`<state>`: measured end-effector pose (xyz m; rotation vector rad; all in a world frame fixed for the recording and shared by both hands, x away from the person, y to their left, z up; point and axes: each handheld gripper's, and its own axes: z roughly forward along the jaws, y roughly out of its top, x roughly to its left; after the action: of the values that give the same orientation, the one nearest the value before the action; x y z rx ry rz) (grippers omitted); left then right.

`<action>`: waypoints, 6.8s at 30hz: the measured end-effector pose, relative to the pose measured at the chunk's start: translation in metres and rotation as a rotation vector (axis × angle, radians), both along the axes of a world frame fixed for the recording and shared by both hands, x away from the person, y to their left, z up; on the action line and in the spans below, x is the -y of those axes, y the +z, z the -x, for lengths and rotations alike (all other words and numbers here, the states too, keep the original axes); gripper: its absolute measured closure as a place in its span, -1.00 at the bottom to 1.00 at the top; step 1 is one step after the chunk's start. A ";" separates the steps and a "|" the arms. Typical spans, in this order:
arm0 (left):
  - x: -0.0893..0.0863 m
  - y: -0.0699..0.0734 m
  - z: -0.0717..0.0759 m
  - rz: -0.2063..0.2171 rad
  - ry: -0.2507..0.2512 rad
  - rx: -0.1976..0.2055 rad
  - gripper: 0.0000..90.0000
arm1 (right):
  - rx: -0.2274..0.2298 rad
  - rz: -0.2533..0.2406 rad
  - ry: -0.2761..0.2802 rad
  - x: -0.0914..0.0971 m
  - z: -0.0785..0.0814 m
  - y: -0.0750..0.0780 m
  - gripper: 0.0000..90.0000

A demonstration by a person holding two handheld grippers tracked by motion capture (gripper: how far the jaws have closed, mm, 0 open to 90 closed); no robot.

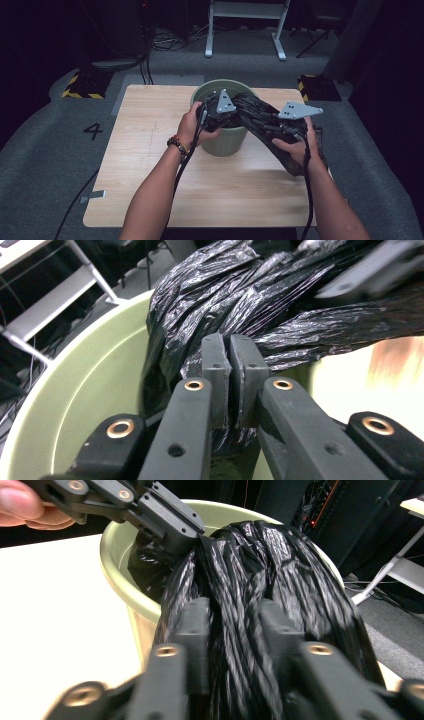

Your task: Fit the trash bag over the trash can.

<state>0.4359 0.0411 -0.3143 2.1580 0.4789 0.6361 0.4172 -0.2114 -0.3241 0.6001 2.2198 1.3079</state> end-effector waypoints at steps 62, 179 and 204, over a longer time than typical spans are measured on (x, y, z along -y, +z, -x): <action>-0.028 -0.005 0.015 0.131 -0.062 -0.022 -0.35 | -0.006 0.009 0.151 0.008 0.022 -0.011 0.94; -0.049 -0.052 0.089 0.178 0.020 0.066 0.76 | 0.031 -0.047 0.077 0.037 0.033 -0.038 1.00; -0.126 -0.051 0.067 0.248 0.151 -0.019 -0.40 | 0.027 -0.012 -0.009 0.044 0.025 -0.043 1.00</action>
<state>0.3685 0.1667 -0.3650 1.9074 0.6987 0.6045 0.3926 -0.2553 -0.3675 0.5930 2.1862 1.3177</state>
